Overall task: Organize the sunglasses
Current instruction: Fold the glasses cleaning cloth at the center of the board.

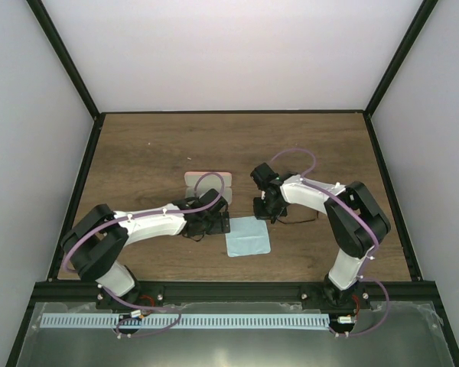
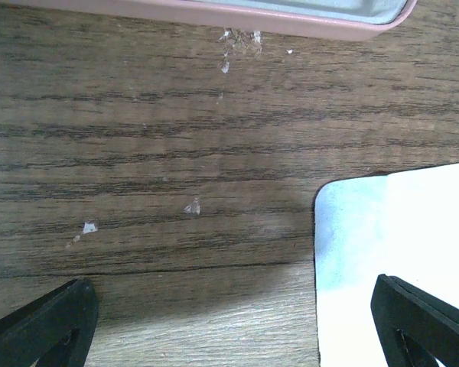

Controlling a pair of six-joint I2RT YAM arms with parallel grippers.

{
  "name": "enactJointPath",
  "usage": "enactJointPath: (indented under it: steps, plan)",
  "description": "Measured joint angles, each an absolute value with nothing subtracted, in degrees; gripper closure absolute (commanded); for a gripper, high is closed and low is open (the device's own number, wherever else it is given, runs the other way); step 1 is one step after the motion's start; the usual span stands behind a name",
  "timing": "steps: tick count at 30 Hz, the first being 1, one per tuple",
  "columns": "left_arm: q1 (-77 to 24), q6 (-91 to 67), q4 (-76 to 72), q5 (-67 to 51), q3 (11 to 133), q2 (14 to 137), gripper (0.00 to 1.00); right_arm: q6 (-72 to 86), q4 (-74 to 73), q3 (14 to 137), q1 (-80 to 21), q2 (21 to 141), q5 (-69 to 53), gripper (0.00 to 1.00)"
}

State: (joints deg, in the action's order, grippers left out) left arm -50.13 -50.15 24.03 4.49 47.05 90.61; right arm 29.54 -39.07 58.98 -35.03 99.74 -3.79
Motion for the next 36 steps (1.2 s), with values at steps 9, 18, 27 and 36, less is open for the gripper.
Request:
enactJointPath:
  steps: [9, 18, 27, 36]
  plan:
    - [-50.1, -49.8, 23.2, 4.4, 47.1, 90.8, 0.00, 29.6, -37.8, 58.9, -35.0, 99.9, -5.3, 0.99]
    - [-50.0, -47.5, 23.3, 3.6, 49.2, 93.0, 0.22, 29.6, -37.1, 58.2, -35.0, 99.4, -5.7, 0.99]
    - [-50.0, -43.6, 23.5, 3.5, 55.4, 99.4, 0.57, 29.8, -36.9, 57.9, -35.0, 99.1, -6.0, 0.99]
    - [-49.8, -41.5, 22.6, 2.2, 56.6, 100.9, 0.74, 29.8, -36.5, 57.5, -35.0, 98.8, -6.0, 0.99]
